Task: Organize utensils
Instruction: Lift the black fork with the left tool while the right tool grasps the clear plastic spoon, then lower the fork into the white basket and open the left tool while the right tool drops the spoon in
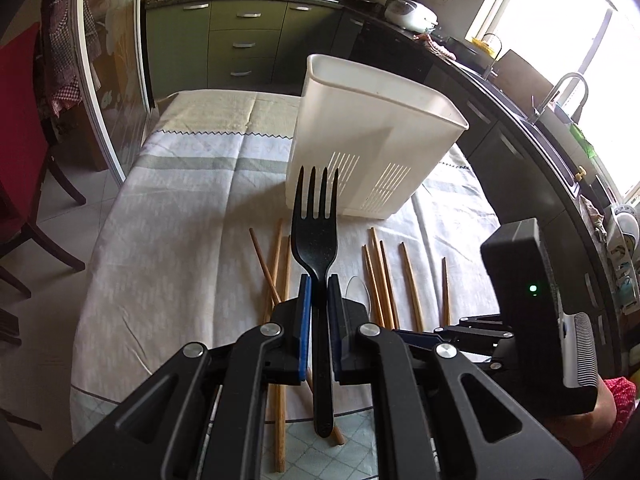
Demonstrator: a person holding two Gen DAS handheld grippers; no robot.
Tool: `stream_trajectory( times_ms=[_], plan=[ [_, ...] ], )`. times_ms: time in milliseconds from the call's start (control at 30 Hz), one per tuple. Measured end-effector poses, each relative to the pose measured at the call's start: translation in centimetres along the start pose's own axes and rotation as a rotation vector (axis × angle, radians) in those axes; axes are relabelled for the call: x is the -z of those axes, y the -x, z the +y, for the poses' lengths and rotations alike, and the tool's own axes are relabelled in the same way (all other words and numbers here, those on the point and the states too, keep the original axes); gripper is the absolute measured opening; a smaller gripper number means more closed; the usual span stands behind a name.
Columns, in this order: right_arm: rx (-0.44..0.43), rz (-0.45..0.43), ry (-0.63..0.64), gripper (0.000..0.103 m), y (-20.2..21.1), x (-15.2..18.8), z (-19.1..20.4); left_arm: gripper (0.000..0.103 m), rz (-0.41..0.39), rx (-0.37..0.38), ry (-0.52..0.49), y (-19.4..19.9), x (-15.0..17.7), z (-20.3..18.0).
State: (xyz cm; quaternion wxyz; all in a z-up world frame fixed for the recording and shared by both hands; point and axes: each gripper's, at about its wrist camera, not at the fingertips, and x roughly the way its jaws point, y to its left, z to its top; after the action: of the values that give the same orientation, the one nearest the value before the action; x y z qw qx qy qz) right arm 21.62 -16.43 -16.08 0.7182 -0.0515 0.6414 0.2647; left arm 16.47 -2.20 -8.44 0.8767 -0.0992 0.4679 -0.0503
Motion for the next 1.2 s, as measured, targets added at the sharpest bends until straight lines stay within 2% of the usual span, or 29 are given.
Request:
stream_trajectory(
  times_ms=[300,333,367,467,567,700,800,1000,1100,1200],
  plan=[
    [0.060,0.035,-0.003,0.019,-2.7,-1.8,2.1,0.008,-0.084,-0.018,-0.041,1.8,0.4,0.5],
    [0.069,0.028,0.003,0.018,-2.8,-1.9,2.4,0.008,-0.093,-0.020,-0.044,2.0,0.4,0.5],
    [0.071,0.022,0.004,0.012,-3.0,-2.0,2.8,0.008,-0.101,-0.023,-0.047,2.1,0.4,0.5],
    [0.078,-0.009,0.007,0.011,-3.0,-2.5,3.3,0.008,-0.116,-0.023,-0.049,2.4,0.4,0.7],
    [0.038,-0.057,0.001,0.010,-2.5,-2.5,3.4,0.008,-0.128,-0.027,-0.052,2.6,0.2,0.8],
    [-0.048,-0.179,-0.008,0.010,-0.1,-2.1,3.2,0.008,-0.160,-0.011,-0.048,3.1,-0.4,0.9],
    [-0.095,-0.322,-0.011,0.010,3.1,-2.1,2.6,0.008,-0.213,0.018,-0.042,3.9,-1.8,0.7],
    [-0.144,-0.605,-0.029,0.010,9.9,-2.8,1.3,0.008,-0.426,0.091,-0.073,6.4,-6.3,-1.1],
    [-0.152,-0.699,-0.034,0.010,12.4,-3.6,0.7,0.008,-0.544,0.118,-0.102,6.8,-8.9,-2.4],
    [-0.152,-0.766,-0.036,0.010,13.9,-4.5,0.2,0.008,-0.616,0.107,-0.118,6.1,-11.3,-3.4]
  ],
)
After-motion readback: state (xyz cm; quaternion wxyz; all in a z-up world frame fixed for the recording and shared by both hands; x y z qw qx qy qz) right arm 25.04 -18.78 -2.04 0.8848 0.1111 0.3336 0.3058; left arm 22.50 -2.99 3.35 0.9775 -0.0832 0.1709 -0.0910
